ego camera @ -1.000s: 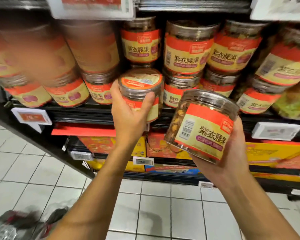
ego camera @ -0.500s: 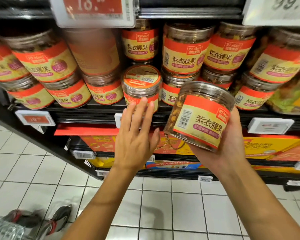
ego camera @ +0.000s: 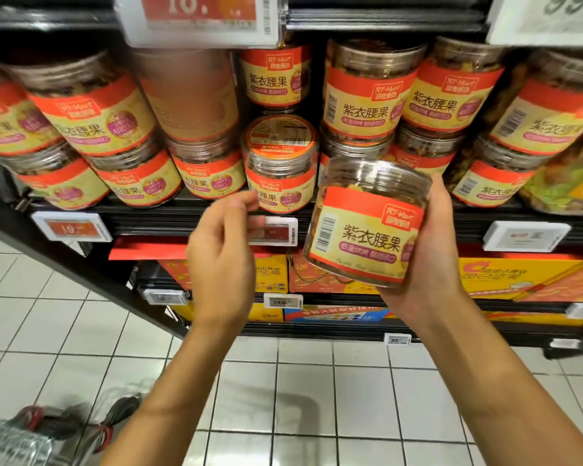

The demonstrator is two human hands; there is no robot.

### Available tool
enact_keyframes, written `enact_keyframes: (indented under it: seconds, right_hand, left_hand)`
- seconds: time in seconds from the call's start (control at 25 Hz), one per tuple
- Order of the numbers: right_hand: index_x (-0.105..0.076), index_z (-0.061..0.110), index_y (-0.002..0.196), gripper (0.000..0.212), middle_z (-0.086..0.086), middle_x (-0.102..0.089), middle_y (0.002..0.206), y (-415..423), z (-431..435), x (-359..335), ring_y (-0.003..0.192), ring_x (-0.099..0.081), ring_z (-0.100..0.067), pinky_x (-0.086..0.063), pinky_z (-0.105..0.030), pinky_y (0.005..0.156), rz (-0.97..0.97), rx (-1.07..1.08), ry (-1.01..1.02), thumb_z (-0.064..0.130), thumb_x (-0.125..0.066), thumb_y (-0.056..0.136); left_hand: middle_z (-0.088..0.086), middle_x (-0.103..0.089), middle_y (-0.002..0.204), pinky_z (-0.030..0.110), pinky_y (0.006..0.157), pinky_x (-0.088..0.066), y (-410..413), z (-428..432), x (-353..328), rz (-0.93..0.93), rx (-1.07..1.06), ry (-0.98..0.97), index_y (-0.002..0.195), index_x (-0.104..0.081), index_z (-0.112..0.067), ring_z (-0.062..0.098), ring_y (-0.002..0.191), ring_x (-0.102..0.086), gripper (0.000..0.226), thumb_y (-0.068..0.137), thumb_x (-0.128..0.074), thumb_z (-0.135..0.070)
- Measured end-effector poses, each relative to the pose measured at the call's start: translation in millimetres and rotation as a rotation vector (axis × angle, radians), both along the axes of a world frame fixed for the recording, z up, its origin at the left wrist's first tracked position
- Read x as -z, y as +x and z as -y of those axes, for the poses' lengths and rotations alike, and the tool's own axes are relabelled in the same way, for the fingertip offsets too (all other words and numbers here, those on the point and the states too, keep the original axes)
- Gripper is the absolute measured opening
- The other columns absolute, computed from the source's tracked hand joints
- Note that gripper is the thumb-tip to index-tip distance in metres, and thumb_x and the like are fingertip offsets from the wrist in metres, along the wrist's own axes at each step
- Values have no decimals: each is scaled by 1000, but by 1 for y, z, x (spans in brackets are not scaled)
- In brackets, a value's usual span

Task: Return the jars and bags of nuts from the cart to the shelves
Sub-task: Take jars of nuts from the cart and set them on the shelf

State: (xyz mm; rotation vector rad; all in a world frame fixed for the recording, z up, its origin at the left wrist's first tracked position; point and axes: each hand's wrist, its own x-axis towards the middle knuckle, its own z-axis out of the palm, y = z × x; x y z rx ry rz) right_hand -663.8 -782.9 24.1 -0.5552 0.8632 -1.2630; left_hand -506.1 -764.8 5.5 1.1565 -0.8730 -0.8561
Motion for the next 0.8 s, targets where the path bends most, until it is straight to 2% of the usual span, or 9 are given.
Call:
enact_keyframes:
  seconds: [0.08, 0.16, 0.24, 0.32, 0.44, 0.52, 0.64, 0.72, 0.8]
  right_hand:
    - [-72, 29, 96, 53, 2, -76, 87, 14, -1, -14, 82, -72, -16, -58, -31, 63, -79, -47, -44, 60, -28, 93]
    - [-69, 28, 104, 53, 2, -75, 95, 30, -5, -24, 89, -71, -15, -58, -29, 69, -126, -104, -128, 59, -28, 93]
    - [-68, 25, 104, 55, 0, -73, 104, 40, -9, -30, 99, -68, -14, -56, -26, 80, -125, -172, -253, 57, -26, 91]
    - [-62, 21, 116, 61, -1, -68, 117, 41, -17, -36, 111, -62, -12, -51, -22, 90, -139, -223, -357, 57, -22, 90]
    - [-55, 23, 124, 55, 11, -60, 125, 33, -26, -33, 118, -54, 1, -43, -11, 94, -409, -17, -414, 53, -25, 88]
    - [-54, 26, 123, 46, 12, -56, 128, 34, -29, -31, 122, -48, 2, -39, -16, 100, -534, 41, -486, 46, -29, 89]
    - [-47, 21, 132, 51, 7, -46, 141, 42, -23, -26, 133, -38, -3, -31, -31, 111, -592, -18, -564, 44, -35, 89]
    - [-42, 16, 138, 58, 7, -41, 146, 45, -13, -22, 135, -33, 1, -28, -30, 114, -629, 11, -582, 46, -33, 90]
    - [-39, 17, 140, 54, 14, -35, 147, 46, -1, -19, 134, -29, 8, -24, -20, 114, -659, -4, -542, 43, -32, 93]
  left_hand:
    - [-2, -73, 92, 24, 78, -52, -2, -3, -24, -32, 130, 37, 105, -65, -18, 11, 90, -68, 38, 95, -36, -41]
    - [-5, -72, 100, 29, 85, -53, -16, -8, -45, 81, 264, -3, 114, -59, -18, 10, 99, -67, 48, 87, -43, -54]
    - [-9, -71, 99, 29, 83, -53, -26, -11, -54, 110, 176, -86, 112, -56, -16, 8, 95, -67, 51, 75, -56, -52]
    - [-12, -70, 89, 22, 76, -52, -23, -9, -54, 111, 50, -182, 104, -57, -16, 5, 87, -67, 46, 70, -60, -48]
    - [-16, -66, 87, 23, 78, -50, -12, -1, -53, 66, -65, -207, 107, -50, -15, 0, 86, -64, 55, 68, -58, -52]
    - [-15, -61, 92, 25, 81, -51, -10, 9, -59, 73, -101, -209, 110, -40, -15, -2, 87, -62, 62, 67, -58, -56]
    - [-5, -48, 109, 23, 93, -44, -13, 25, -65, 179, -105, -227, 107, -34, -17, -2, 101, -52, 55, 73, -48, -59]
    - [-9, -36, 112, 14, 102, -27, -9, 39, -62, 291, -110, -176, 98, -41, -25, -13, 105, -37, 40, 80, -32, -60]
    - [-18, -36, 112, 23, 107, -20, 0, 47, -57, 279, -12, -96, 85, -47, -42, -15, 112, -33, 31, 82, -24, -62]
